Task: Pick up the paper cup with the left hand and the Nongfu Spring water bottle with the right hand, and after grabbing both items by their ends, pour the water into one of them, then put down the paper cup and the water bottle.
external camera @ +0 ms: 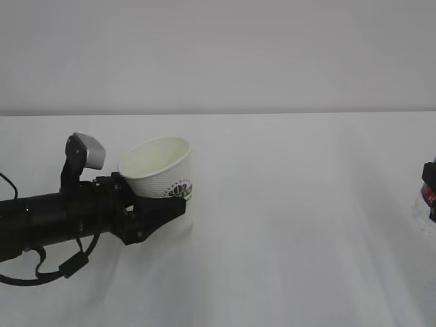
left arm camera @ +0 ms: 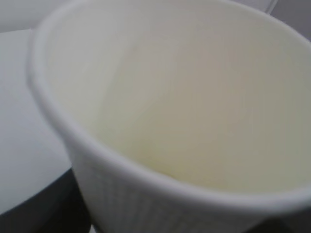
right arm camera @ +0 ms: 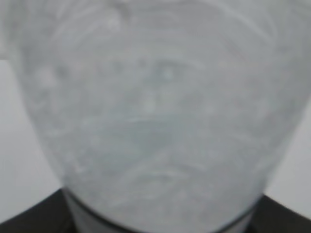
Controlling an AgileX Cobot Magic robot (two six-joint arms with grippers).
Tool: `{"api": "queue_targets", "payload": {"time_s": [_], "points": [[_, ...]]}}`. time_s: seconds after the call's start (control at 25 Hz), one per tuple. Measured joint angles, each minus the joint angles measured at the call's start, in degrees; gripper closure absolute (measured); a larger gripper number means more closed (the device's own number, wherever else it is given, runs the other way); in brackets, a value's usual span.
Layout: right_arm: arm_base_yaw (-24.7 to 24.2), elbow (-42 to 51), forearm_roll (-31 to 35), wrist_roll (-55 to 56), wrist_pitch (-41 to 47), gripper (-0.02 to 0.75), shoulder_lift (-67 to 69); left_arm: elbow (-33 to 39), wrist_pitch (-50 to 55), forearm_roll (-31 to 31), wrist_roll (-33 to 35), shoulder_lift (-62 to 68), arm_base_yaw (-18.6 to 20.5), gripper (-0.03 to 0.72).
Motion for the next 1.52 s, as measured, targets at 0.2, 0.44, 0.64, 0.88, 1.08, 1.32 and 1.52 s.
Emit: {"api": "queue_targets", "payload": {"time_s": [0.2, 0.44, 0.64, 0.88, 1.08, 1.32, 1.52], "points": [[0.00, 0.00, 0.00, 0.00, 2.68, 0.330, -3.00, 0.00, 0.00, 0.09, -0.14, 0.00, -4.85, 0.141], [0.00, 0.00, 0.00, 0.00, 3.97, 0.330, -3.89, 0.00, 0.00, 0.09, -0.14, 0.00, -8.86, 0.141], [0.00, 0.00, 0.00, 0.00, 5.34, 0.330, -3.89, 0.00, 0.00, 0.09, -0.18, 0.00, -10.79, 0.141], [0.00, 0.00, 0.00, 0.00, 5.34, 0.330, -3.99, -0.93, 0.00, 0.09, -1.54, 0.00, -14.95, 0.142], [0.00, 0.00, 0.00, 0.00, 8.01, 0.330, -6.83, -4.90, 0.00, 0.09, -3.94, 0.00, -18.06, 0.142], [0.00, 0.00, 0.00, 0.00, 13.62, 0.330, -12.72, -10.19, 2.72, 0.56, -5.19, 0.00, -22.30, 0.142], [0.00, 0.00, 0.00, -0.11, 17.21, 0.330, -17.04, -10.97, 4.30, 0.91, -5.90, 0.00, -24.48, 0.142]]}}
